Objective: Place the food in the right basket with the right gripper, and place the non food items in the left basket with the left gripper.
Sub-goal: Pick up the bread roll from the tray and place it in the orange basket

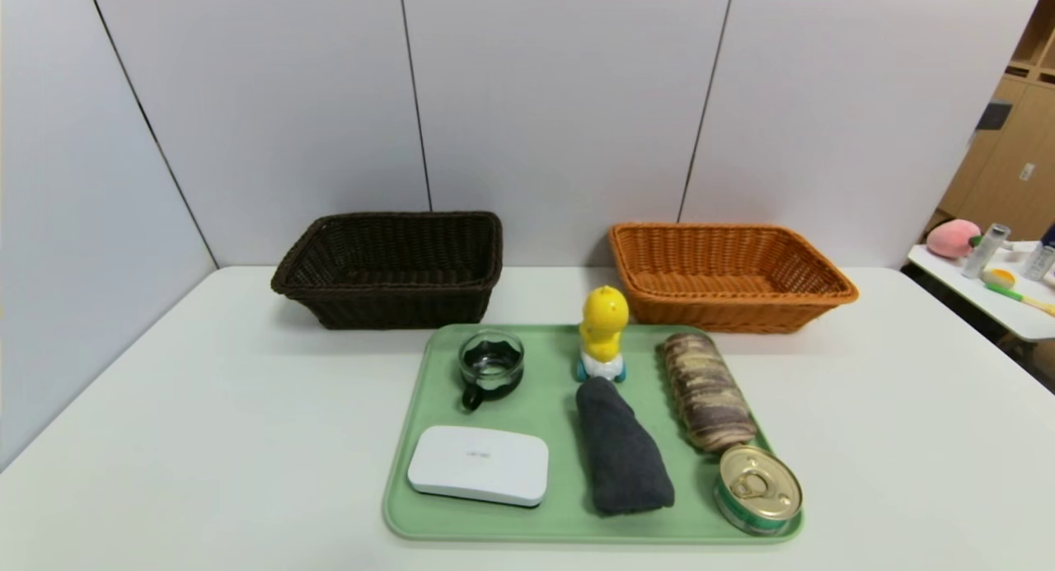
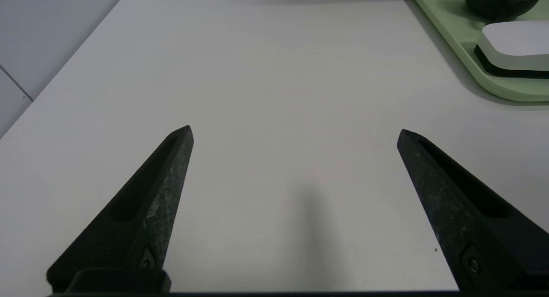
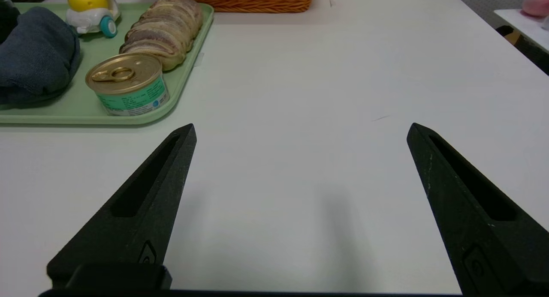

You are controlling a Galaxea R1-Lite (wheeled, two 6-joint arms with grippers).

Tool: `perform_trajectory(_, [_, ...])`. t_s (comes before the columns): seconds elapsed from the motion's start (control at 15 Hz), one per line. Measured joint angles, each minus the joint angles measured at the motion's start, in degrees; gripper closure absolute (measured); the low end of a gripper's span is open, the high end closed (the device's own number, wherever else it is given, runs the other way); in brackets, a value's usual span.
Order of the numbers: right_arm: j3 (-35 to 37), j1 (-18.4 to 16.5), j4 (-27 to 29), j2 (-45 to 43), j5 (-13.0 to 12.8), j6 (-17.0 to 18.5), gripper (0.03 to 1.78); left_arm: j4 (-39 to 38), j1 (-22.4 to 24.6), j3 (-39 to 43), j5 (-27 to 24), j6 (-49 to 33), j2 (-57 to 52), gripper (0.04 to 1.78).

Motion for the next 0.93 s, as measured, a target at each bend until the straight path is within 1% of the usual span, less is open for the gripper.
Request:
perform_trajectory(0.13, [0.0, 0.0, -0.15, 0.0, 0.09, -0.38, 0.11, 0.0, -0.02, 0.0, -0.11, 0.63, 0.0, 0.13])
perform_trajectory(0.2, [0.09, 0.0, -0.88, 0.0, 0.18, -0.6, 0.11, -0.07, -0.02, -0.07, -0.26, 1.39, 0.0, 0.13])
perform_trajectory(0.27, [-0.6, 0.0, -2.9, 0.02, 0.62, -0.49, 0.11, -0.74, -0.02, -1.24, -0.89, 2.71, 0.0, 0.13])
perform_trajectory(0.33, [-2.8, 0.0, -4.74, 0.1, 1.54, -0.38, 0.11, -1.07, -0.02, -3.33, -2.36, 3.45, 0.16, 0.13])
perform_trajectory(0.4, [-5.25, 0.0, -4.85, 0.48, 2.8, -0.4, 0.11, -1.07, 0.0, -5.46, -4.17, 3.84, 0.79, 0.13])
perform_trajectory(0.53, [-10.28, 0.02, -4.44, 3.18, 6.46, -0.49, 0.11, -1.48, -0.02, -9.92, -5.94, 4.0, 4.99, 0.13])
perform_trajectory(0.6, [-13.25, 0.2, -4.5, 5.67, 8.25, -0.46, 0.11, -2.41, -0.05, -12.73, -6.39, 3.95, 8.73, 0.13])
perform_trajectory(0.67, [-16.14, 0.48, -4.72, 8.73, 9.41, -0.49, 0.11, -4.01, -0.11, -15.32, -6.66, 3.84, 12.87, 0.13])
perform_trajectory(0.8, [-22.27, 1.11, -5.92, 16.74, 10.5, -0.49, 0.11, -8.91, -0.17, -20.55, -6.96, 3.75, 22.71, 0.13])
perform_trajectory(0.93, [-28.11, 1.52, -9.3, 26.37, 11.53, -0.49, 0.11, -15.36, -0.2, -26.21, -7.31, 3.8, 33.27, 0.13])
